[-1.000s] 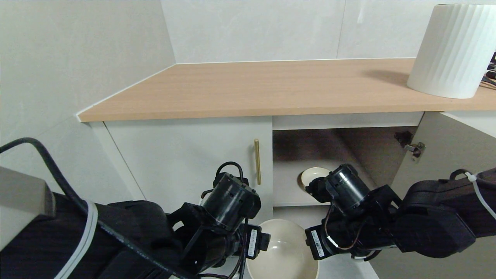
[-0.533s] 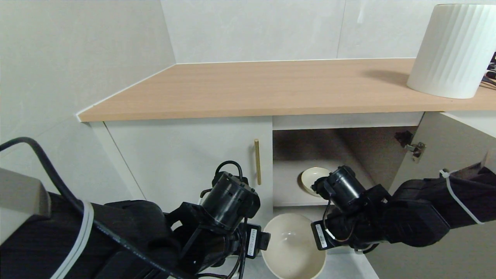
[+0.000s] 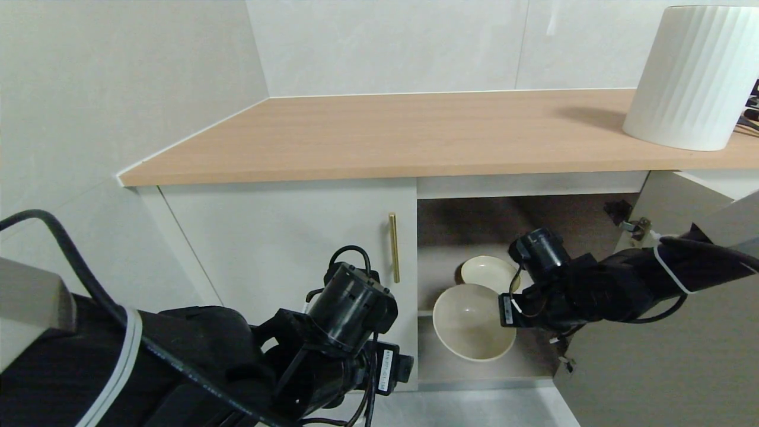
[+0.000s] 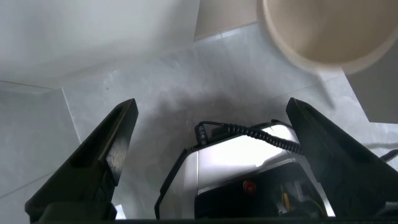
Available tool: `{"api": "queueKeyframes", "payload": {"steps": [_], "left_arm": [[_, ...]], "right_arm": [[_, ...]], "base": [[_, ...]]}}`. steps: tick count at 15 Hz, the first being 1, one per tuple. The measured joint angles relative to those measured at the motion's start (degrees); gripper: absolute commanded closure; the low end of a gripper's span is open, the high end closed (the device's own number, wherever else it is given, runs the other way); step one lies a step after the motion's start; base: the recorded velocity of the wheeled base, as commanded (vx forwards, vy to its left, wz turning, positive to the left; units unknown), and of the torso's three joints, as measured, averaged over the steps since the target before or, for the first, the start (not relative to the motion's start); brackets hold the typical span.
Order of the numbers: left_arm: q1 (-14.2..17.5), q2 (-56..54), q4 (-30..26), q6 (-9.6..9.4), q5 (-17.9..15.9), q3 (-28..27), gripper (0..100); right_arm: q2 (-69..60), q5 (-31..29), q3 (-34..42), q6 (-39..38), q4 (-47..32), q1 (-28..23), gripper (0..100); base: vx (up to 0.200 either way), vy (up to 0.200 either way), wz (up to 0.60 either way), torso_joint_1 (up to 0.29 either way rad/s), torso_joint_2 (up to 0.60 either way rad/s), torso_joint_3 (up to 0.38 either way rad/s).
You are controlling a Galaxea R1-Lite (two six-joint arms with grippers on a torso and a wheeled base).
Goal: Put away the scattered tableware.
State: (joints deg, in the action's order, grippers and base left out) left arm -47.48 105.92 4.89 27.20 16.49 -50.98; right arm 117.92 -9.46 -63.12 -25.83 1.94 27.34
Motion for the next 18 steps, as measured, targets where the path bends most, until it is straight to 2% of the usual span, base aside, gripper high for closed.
{"api": "queueKeyframes", "payload": {"steps": [3, 9, 14, 18], "left_arm": [[0.05, 0.00, -0.05, -0.05, 0.00, 0.00, 0], [0.05, 0.00, -0.05, -0.07, 0.01, 0.00, 0], [0.00, 0.00, 0.00, -0.02, 0.44, 0.00, 0], [0.05, 0.00, 0.00, -0.05, 0.44, 0.00, 0]], "right_arm": [[2.17, -0.66, -1.54, -2.27, 4.18, -2.54, 100], [5.86, -0.77, -7.91, -9.80, 4.84, -7.40, 100], [8.59, -0.72, -11.87, -13.58, 4.97, -9.62, 100], [10.23, -0.77, -12.46, -14.76, 9.01, -10.12, 100]], "base": [[0.000, 0.000, 0.00, 0.000, 0.00, 0.000], [0.000, 0.000, 0.00, 0.000, 0.00, 0.000], [0.000, 0.000, 0.00, 0.000, 0.00, 0.000], [0.000, 0.000, 0.00, 0.000, 0.00, 0.000]]}}
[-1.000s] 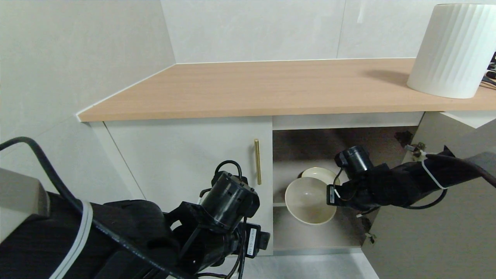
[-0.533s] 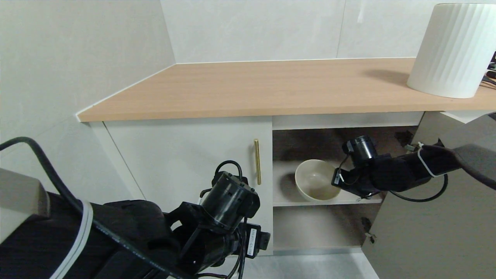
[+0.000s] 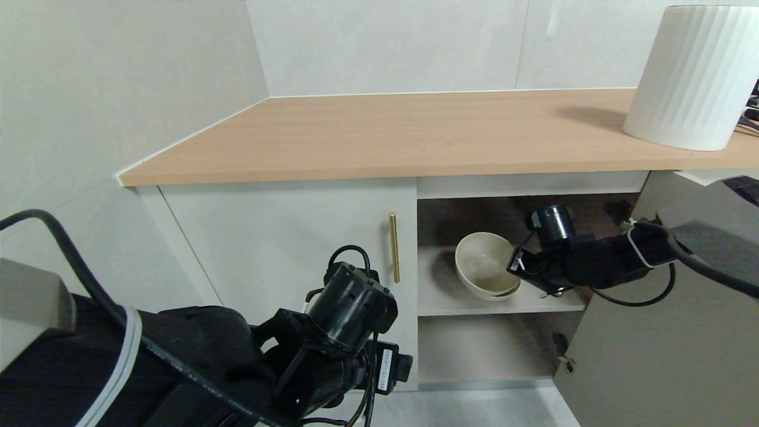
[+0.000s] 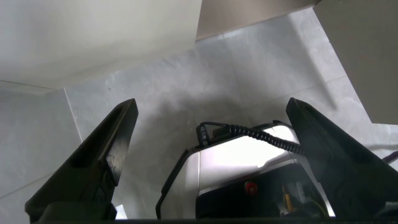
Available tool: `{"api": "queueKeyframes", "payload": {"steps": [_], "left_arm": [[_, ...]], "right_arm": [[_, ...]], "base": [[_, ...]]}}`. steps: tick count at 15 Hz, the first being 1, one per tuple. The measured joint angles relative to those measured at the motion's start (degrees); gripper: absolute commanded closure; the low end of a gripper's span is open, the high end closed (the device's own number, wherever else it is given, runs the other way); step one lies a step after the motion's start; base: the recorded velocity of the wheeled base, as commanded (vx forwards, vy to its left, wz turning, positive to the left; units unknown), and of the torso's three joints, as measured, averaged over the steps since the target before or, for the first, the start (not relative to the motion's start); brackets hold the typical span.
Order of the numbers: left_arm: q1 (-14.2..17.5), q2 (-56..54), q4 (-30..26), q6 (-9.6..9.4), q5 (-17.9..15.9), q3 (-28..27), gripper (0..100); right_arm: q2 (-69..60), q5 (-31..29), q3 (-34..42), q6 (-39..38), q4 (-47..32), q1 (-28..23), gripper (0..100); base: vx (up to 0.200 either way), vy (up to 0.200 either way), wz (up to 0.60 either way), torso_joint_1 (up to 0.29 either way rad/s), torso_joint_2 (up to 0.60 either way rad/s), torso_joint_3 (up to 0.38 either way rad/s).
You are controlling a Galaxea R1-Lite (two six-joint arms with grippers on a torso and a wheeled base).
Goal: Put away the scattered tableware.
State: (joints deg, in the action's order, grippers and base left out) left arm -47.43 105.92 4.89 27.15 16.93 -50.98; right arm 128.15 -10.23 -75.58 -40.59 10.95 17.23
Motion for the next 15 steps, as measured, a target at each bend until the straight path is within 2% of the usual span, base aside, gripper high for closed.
{"api": "queueKeyframes", "payload": {"steps": [15], "left_arm": [[0.06, 0.00, 0.00, 0.05, 0.04, 0.00, 0]], "right_arm": [[5.62, -2.02, -4.27, -2.05, 0.90, -2.79, 100]], "base": [[0.000, 0.000, 0.00, 0.000, 0.00, 0.000]]}}
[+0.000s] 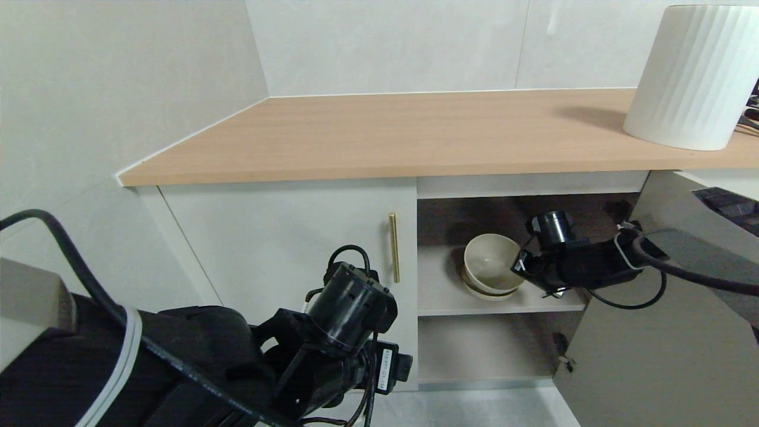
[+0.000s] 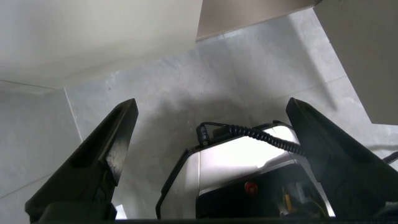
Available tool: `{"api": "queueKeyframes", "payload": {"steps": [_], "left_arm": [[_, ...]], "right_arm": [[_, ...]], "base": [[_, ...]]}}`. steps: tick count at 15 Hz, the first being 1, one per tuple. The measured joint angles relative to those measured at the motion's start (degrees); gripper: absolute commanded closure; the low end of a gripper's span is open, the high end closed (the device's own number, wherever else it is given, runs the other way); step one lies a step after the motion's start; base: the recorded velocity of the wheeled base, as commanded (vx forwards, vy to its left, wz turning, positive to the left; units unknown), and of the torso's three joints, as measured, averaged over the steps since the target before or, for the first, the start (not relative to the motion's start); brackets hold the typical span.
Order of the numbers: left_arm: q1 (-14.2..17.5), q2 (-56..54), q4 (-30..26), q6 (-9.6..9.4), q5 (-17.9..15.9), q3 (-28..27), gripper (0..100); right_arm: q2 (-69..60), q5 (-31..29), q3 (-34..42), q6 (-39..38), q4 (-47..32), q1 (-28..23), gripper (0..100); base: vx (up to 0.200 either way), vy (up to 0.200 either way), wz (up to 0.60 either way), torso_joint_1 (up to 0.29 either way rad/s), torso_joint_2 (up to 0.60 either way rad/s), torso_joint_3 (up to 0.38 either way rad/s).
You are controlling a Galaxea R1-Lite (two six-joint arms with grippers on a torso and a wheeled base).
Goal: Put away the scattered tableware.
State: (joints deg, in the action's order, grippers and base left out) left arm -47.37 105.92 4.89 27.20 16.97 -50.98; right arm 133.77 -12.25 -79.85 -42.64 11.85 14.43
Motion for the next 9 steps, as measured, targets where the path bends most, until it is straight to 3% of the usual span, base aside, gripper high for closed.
{"api": "queueKeyframes", "payload": {"steps": [9], "left_arm": [[0.00, 0.00, 0.01, 0.04, 0.07, 0.00, 0]], "right_arm": [[0.52, 0.11, -0.22, -0.07, 0.09, 0.04, 100]], "base": [[0.000, 0.000, 0.00, 0.000, 0.00, 0.000]]}}
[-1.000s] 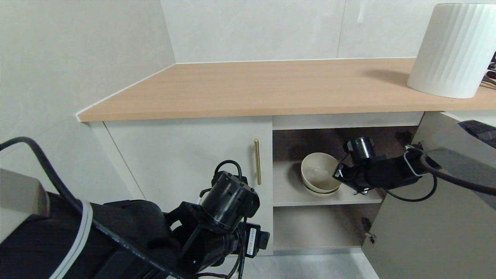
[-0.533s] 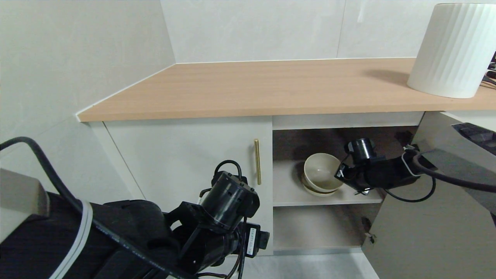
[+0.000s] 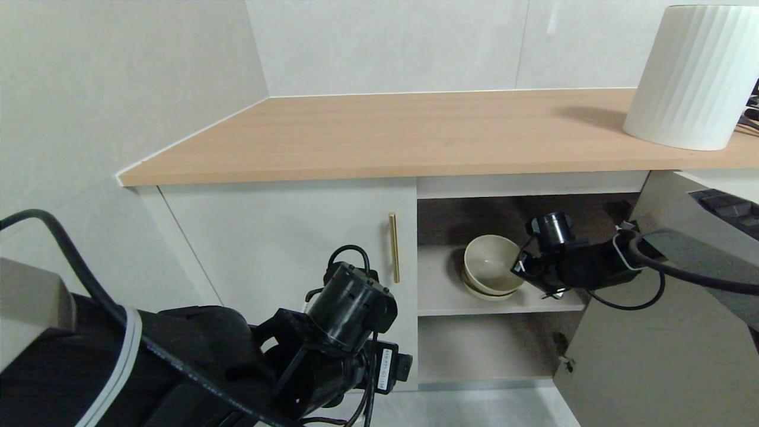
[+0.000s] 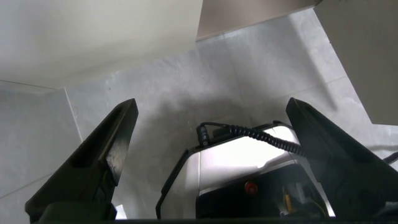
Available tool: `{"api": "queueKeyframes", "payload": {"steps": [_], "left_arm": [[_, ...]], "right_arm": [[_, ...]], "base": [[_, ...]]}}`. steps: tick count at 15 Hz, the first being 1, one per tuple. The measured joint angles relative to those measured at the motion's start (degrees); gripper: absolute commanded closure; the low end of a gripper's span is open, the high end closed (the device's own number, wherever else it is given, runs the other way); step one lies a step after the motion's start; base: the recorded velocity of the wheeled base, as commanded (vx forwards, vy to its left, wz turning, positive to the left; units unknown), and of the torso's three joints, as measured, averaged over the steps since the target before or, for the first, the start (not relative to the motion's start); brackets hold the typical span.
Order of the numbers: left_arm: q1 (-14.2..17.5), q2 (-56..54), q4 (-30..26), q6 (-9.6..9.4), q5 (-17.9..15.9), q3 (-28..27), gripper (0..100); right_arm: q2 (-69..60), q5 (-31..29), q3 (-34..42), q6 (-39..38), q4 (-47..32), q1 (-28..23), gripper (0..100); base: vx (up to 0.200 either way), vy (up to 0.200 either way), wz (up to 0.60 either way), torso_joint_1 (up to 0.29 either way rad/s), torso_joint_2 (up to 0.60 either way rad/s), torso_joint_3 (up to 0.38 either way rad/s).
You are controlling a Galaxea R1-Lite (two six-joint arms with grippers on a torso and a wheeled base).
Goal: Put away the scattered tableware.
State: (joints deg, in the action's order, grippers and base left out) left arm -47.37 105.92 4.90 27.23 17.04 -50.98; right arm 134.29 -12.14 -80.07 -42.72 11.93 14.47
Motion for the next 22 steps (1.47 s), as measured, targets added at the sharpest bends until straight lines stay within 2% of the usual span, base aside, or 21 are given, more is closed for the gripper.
{"api": "queueKeyframes", "payload": {"steps": [2, 3, 13, 18, 22], "left_arm": [[0.00, 0.00, 0.00, 0.00, -0.02, 0.00, 0], [0.00, 0.00, 0.00, -0.02, 0.00, 0.00, 0], [0.00, 0.00, -0.01, -0.04, 0.44, 0.00, 0], [0.00, -1.21, -0.09, -0.33, 3.07, 0.00, 0], [0.90, -6.67, -1.51, -1.18, 3.56, 0.57, 0]], "right_arm": [[0.05, 0.02, 0.00, 0.02, 0.00, 0.00, 100], [0.09, 0.02, 0.00, 0.02, 0.00, 0.05, 0], [0.13, 0.02, 0.17, 0.07, -0.09, 0.38, 0], [-1.27, 0.13, 1.18, 0.16, -1.05, 0.41, 0], [-8.16, 2.93, 8.51, 1.04, -2.52, 1.73, 0]], "base": [[0.000, 0.000, 0.00, 0.000, 0.00, 0.000], [0.000, 0.000, 0.00, 0.000, 0.00, 0.000], [0.000, 0.000, 0.00, 0.000, 0.00, 0.000], [0.000, 0.000, 0.00, 0.000, 0.00, 0.000], [0.000, 0.000, 0.00, 0.000, 0.00, 0.000]]}}
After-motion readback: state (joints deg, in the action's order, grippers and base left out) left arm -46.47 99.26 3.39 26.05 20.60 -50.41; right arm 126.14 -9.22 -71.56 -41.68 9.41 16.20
